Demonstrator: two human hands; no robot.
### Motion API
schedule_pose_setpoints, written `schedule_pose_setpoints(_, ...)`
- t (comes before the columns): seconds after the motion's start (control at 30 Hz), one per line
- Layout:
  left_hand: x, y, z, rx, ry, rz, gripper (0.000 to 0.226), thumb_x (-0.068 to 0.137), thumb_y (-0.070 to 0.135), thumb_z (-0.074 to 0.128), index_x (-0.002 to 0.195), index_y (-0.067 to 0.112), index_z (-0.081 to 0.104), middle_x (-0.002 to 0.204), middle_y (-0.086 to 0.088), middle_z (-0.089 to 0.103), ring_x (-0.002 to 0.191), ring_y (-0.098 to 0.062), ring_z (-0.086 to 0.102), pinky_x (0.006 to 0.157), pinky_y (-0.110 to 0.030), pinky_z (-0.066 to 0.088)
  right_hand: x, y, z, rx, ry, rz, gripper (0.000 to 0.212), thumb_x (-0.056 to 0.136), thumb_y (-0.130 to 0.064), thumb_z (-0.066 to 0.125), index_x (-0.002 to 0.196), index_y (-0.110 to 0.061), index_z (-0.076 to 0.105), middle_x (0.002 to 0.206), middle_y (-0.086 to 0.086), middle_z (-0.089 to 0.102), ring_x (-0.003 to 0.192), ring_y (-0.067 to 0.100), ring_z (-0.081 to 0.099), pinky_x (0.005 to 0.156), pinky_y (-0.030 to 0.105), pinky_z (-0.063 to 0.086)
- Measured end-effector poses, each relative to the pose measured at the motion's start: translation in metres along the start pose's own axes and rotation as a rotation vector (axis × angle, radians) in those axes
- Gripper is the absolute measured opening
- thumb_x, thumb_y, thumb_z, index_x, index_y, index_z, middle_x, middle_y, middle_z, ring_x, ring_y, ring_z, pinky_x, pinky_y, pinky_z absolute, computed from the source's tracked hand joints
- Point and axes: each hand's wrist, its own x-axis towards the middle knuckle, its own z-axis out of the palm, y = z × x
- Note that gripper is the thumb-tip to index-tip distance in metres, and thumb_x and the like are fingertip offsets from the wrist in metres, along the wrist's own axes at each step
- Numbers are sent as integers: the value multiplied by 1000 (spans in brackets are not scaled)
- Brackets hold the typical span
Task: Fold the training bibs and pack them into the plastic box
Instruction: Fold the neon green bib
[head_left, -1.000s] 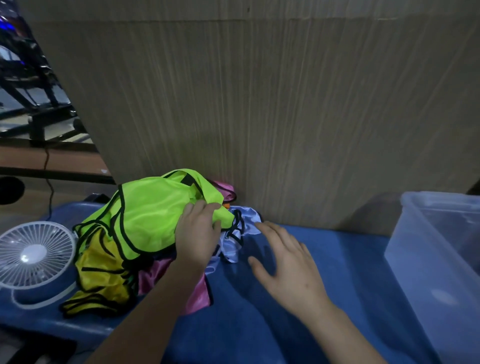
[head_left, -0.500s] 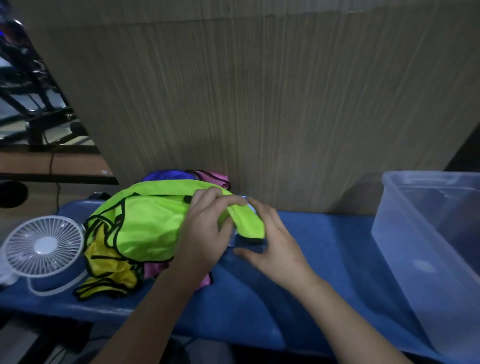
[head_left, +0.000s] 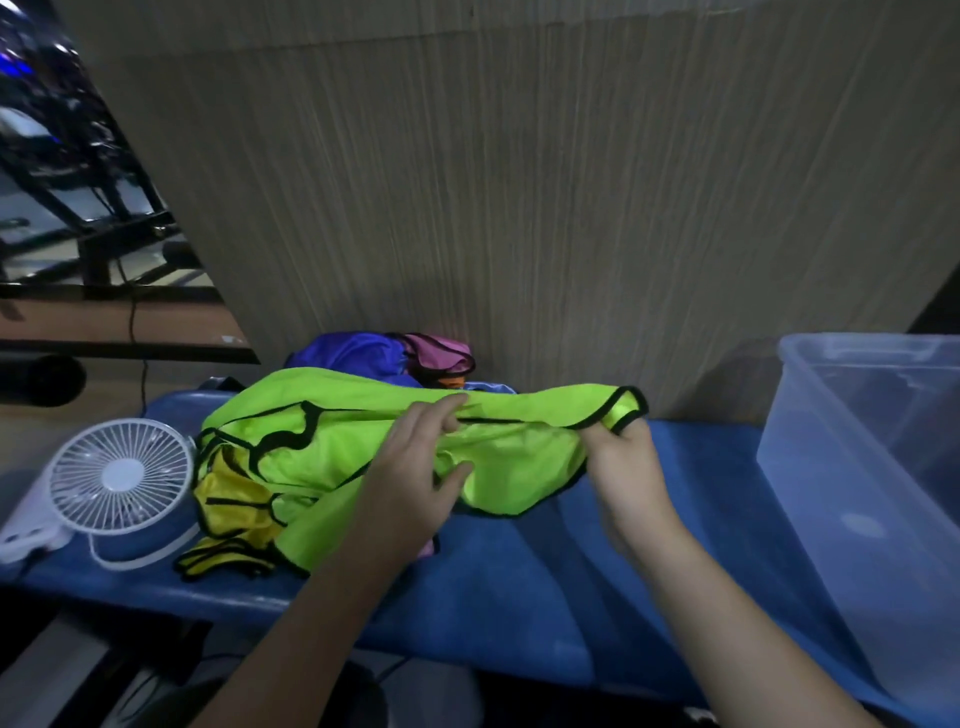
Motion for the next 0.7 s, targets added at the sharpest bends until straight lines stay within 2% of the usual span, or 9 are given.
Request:
schedule_pose_setpoints(0.07, -2, -10, -4, 68, 26, -23, 66, 82, 14, 76, 142, 22, 48, 114, 10, 52, 110, -8, 52, 94, -32, 50, 7, -1, -6, 13, 81, 4, 19, 93, 1, 55, 92, -8, 72, 90, 0, 77, 83, 10, 68, 77, 29, 55)
schedule_pose_setpoints(0.23, -7, -34, -5, 184, 5, -104, 81, 75, 7, 81, 146, 20, 44, 119, 5, 53, 108, -14, 53, 91, -35, 52, 17, -5, -25, 12, 234, -47, 26, 87, 7, 52, 80, -13, 66, 78, -4, 66, 78, 12, 58, 73, 31, 48)
schedule_pose_setpoints(0.37, -3, -31, -1, 222, 78, -30, 70, 71, -2, 76, 136, 17, 56, 108, 4, 57, 99, -17, 54, 83, -35, 49, 25, -2, -49, -17, 348, -27, 19, 80, -1, 53, 76, -15, 64, 76, -5, 62, 76, 13, 54, 72, 33, 45)
schedule_pose_setpoints(0.47, 2, -26, 0, 334, 198, -12, 61, 66, 10, 85, 124, 18, 67, 108, -2, 55, 98, -22, 52, 81, -33, 38, 27, -2, -63, -90, 397, -17, 12, 76, -11, 53, 75, -17, 64, 78, -2, 61, 76, 15, 54, 72, 35, 44)
schedule_pose_setpoints(0.53, 6, -26, 0, 404, 206, -36, 65, 68, 25, 85, 128, 19, 65, 120, -7, 53, 112, -28, 50, 91, -40, 38, 24, -5, -68, -137, 388, -35, 11, 78, -12, 53, 75, -17, 63, 78, -2, 61, 76, 14, 54, 71, 33, 45)
schedule_pose_setpoints(0.6, 9, -30, 1, 403, 129, -44, 66, 76, 38, 79, 137, 21, 59, 132, -7, 54, 125, -29, 49, 103, -45, 37, 20, -7, -69, -185, 334, -52, 11, 85, -10, 56, 79, -13, 64, 80, -2, 63, 77, 13, 56, 71, 33, 47)
schedule_pose_setpoints(0.63, 9, -33, 3, 365, 75, -62, 64, 80, 40, 76, 138, 21, 57, 133, -4, 57, 125, -26, 52, 104, -45, 38, 19, -8, -70, -222, 305, -56, 10, 88, -9, 57, 80, -9, 64, 79, -1, 64, 76, 13, 56, 70, 33, 47)
schedule_pose_setpoints(0.7, 9, -36, 8, 272, -15, -125, 52, 87, 38, 74, 135, 23, 60, 121, 2, 67, 113, -22, 61, 98, -41, 47, 18, -5, -73, -331, 230, -45, 10, 89, -11, 60, 83, -3, 64, 77, 2, 66, 74, 13, 56, 67, 35, 48)
